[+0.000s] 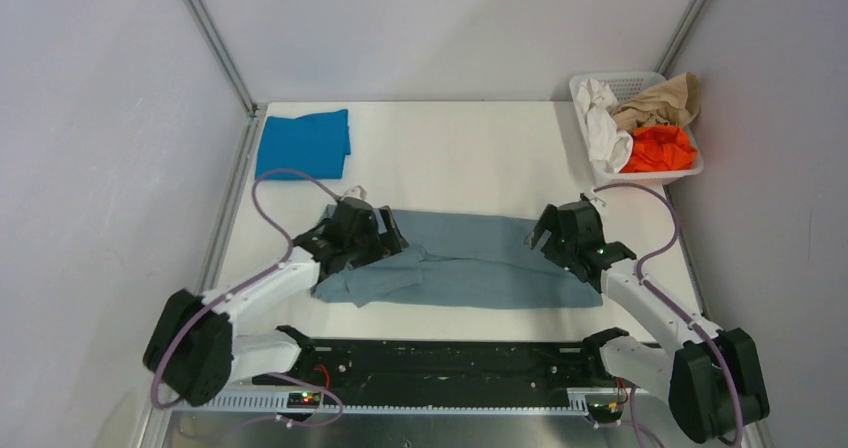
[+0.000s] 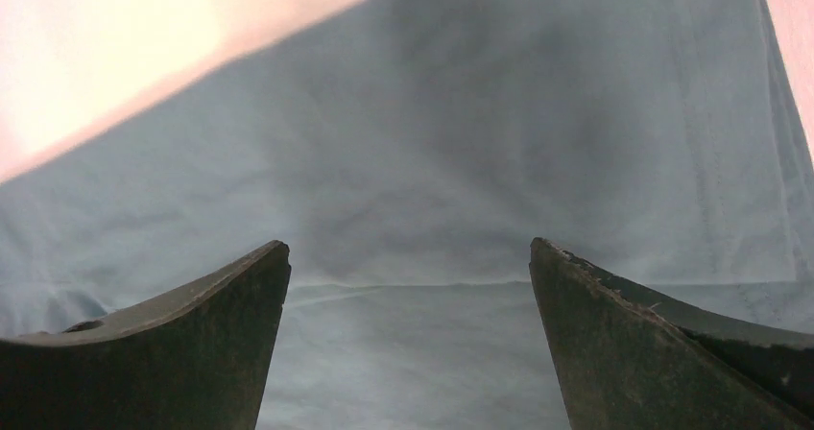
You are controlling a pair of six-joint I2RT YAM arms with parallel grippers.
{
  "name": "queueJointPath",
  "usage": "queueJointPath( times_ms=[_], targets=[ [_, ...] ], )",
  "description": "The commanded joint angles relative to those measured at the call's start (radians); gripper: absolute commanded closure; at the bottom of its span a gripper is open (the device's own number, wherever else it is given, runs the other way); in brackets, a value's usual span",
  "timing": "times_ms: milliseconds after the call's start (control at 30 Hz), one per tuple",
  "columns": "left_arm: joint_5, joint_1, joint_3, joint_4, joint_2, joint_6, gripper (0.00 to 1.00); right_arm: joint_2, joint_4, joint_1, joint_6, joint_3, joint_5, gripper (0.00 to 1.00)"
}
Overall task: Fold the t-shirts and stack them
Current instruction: Rotate the tshirt 90 degrees
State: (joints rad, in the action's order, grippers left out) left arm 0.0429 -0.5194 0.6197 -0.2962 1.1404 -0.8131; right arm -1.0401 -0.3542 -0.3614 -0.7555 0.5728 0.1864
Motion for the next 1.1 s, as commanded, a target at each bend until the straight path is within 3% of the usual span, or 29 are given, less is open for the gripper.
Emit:
queueJointPath(
  times_ms=[0, 167, 267, 400, 567, 667, 833, 900, 1067],
  targets=[
    [0.044, -0.056, 0.054, -0.017, 0.142, -0.048, 0.0, -0.008, 0.075, 0.065, 0.075, -0.024, -0.104, 0.01],
    [0.06, -0.033, 0.137, -0.017, 0.327, -0.021, 0.0, -0.133, 0.151, 0.114, 0.093, -0.024, -0.167, 0.01],
    [0.046, -0.001, 0.257, -0.019, 0.47, 0.019, 0.0, -0.177, 0.197, 0.121, 0.096, -0.022, -0.209, 0.01],
    [0.007, 0.032, 0.49, -0.025, 0.663, 0.064, 0.0, -0.196, 0.127, 0.122, 0.085, -0.023, -0.212, 0.01],
    [-0.238, 0.071, 1.012, -0.067, 1.04, 0.081, 0.0, -0.175, 0.017, 0.029, 0.075, -0.06, -0.305, 0.01],
    [-0.37, 0.088, 1.286, -0.078, 1.222, 0.008, 0.0, -0.151, 0.023, -0.147, 0.044, -0.099, -0.397, 0.0],
    [-0.405, 0.095, 1.897, -0.058, 1.59, -0.165, 0.0, -0.283, 0.254, -0.378, 0.059, -0.082, -0.651, 0.01],
    [-0.393, 0.099, 1.989, 0.039, 1.661, -0.261, 0.0, -0.339, 0.295, -0.42, 0.085, -0.043, -0.692, 0.01],
    [-0.288, 0.122, 1.886, 0.317, 1.656, -0.414, 0.0, -0.402, 0.414, -0.48, 0.104, -0.009, -0.73, 0.01]
  ],
)
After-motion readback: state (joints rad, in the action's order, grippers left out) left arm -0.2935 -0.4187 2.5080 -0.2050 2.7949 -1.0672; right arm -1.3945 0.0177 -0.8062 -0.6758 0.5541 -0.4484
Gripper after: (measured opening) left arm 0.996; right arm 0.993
